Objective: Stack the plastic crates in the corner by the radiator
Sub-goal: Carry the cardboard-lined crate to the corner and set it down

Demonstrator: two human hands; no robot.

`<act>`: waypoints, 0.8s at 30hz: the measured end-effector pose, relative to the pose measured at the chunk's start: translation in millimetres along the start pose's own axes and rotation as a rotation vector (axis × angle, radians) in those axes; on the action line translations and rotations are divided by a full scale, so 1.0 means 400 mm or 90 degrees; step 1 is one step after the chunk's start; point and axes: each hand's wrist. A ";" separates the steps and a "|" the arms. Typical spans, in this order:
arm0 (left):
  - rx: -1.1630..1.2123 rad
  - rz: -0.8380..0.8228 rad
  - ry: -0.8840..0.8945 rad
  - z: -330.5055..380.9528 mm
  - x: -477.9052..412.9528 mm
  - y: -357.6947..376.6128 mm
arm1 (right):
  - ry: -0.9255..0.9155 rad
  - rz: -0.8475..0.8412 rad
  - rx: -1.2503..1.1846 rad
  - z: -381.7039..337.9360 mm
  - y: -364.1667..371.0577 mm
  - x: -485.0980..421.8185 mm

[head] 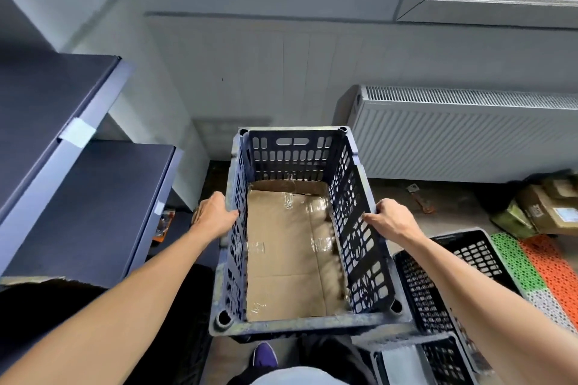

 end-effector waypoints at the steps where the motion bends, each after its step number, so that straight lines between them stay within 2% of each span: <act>1: 0.005 -0.002 -0.011 0.010 -0.022 0.002 | -0.002 -0.009 0.007 -0.010 -0.006 -0.037; 11: 0.051 -0.034 -0.154 0.106 -0.193 0.020 | -0.117 -0.137 0.071 -0.133 -0.082 -0.434; 17: 0.074 -0.032 -0.228 0.121 -0.277 0.025 | -0.172 -0.163 0.131 -0.248 -0.101 -0.600; 24: 0.131 -0.078 -0.270 0.091 -0.436 0.073 | -0.166 -0.167 0.189 -0.374 -0.075 -0.756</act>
Point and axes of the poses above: each hand's wrist, its own x-axis away from the middle knuckle, its own y-axis out of the palm, z = x × y, and after that the axes turned 6 degrees about -x, right-handed
